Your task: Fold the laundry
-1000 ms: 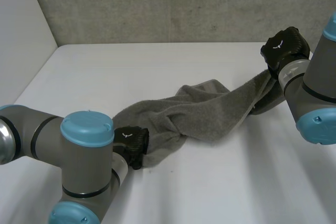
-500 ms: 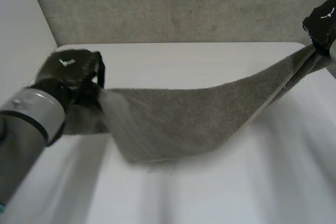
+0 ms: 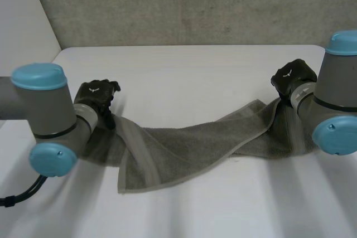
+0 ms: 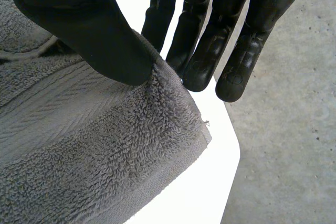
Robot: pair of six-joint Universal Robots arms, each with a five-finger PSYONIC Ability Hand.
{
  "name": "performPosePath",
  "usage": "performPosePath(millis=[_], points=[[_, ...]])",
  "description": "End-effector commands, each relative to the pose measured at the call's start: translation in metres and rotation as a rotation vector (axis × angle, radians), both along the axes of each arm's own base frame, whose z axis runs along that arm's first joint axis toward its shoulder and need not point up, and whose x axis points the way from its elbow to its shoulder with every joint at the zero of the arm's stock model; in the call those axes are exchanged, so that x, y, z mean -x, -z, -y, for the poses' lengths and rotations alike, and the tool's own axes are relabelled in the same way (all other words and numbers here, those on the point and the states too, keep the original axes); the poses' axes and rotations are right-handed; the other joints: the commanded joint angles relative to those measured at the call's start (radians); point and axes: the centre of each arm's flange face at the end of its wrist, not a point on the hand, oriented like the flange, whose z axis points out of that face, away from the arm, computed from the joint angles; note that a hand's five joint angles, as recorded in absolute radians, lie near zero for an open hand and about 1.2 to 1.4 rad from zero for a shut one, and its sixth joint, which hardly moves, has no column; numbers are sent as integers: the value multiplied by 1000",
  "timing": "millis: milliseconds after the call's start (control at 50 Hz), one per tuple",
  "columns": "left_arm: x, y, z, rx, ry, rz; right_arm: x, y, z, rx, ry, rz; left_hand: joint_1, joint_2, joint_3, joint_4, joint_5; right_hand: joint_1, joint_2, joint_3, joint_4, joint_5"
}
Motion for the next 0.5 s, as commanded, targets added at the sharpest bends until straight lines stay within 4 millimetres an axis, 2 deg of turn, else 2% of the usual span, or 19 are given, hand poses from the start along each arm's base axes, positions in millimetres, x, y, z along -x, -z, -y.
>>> performPosePath(millis=[20,40,60,80,120,140,180,320,420,500], points=[[4,-48,-69,38,83,-27,0,-12,0,41,2,13,-71,-66,-67,-65,-66,428,217,210,203,238],[4,-48,-70,38,83,-27,0,-12,0,42,2,13,-71,-66,-67,-65,-66,428,217,210,203,238],[9,-48,-88,32,121,-21,0,-12,0,45,1,13,-63,-57,-58,-57,-57,428,217,210,203,238],[9,-48,-88,32,121,-21,0,-12,0,45,1,13,-62,-57,-58,-57,-57,428,217,210,203,238],[14,-41,-122,-5,183,2,0,-11,0,44,1,11,-33,-28,-29,-27,-28,428,217,210,203,238],[14,-41,-122,-5,184,2,0,-11,0,44,1,11,-33,-28,-29,-27,-28,428,217,210,203,238],[12,-28,-143,-47,191,40,0,-11,0,42,-1,9,31,36,36,37,36,428,217,210,203,238],[-2,-8,-163,-120,112,143,0,-10,0,40,-2,7,286,292,291,292,292,428,217,210,203,238],[-7,4,-175,-175,117,182,0,-9,0,39,-2,5,281,286,285,287,286,428,217,210,203,238],[-6,21,-173,-207,118,204,0,-8,0,36,-2,3,264,269,268,269,269,428,217,210,203,238]])
